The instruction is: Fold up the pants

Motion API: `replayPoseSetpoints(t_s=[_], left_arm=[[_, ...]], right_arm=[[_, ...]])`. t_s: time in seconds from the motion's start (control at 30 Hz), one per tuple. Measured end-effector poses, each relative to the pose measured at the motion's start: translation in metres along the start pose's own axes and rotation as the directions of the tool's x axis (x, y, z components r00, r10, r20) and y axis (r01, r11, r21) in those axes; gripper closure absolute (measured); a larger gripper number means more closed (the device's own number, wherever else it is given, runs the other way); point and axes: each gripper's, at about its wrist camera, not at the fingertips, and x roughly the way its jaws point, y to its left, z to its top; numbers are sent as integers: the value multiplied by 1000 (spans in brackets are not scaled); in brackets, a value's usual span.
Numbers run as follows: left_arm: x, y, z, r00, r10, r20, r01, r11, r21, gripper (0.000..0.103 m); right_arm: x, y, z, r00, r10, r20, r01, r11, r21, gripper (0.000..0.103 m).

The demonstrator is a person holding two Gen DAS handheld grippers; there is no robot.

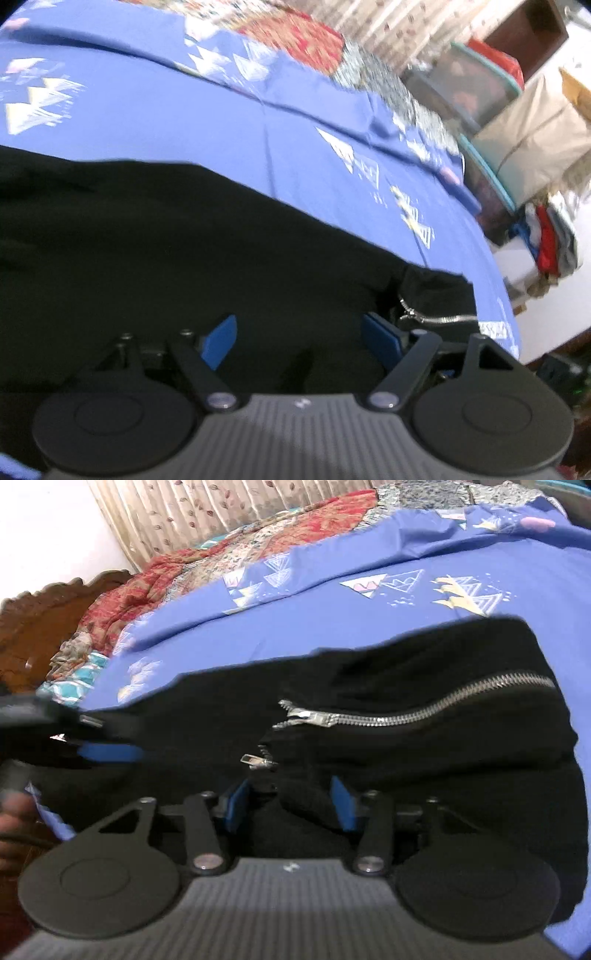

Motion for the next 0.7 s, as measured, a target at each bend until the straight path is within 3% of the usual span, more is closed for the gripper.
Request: replayPoseSetpoints(t_s=[0.17, 0.3, 0.4, 0.53, 0.63, 0.67, 0.7], left_arm=[[-74, 44, 1, 989, 3, 149, 9, 997, -79, 24], [-148, 88, -16, 944, 108, 311, -61, 986, -157, 14], [-184, 125, -30, 903, 226, 365, -131, 954, -269, 9], [-196, 167, -42, 887, 282, 365, -114, 900, -420, 5], [-188, 187, -44, 884, 294, 363, -103, 881, -463, 0], [-182, 192, -43, 887, 293, 357, -101, 878, -468, 0], [-176, 198, -41, 892, 289, 348, -99, 876, -473, 0]], right_arm=[[-9, 22, 5, 999, -39, -15, 38, 998, -44, 49], [-29, 36, 25, 995, 37, 89, -37, 999, -4, 47], [-23, 43, 37, 984, 137, 111, -145, 987, 67, 48], [6, 74, 50, 974, 216, 70, -220, 974, 57, 47], [40, 111, 53, 963, 266, -34, -265, 964, 37, 61], [55, 126, 54, 955, 284, -87, -282, 959, 31, 73], [72, 141, 53, 945, 298, -138, -298, 954, 25, 79]])
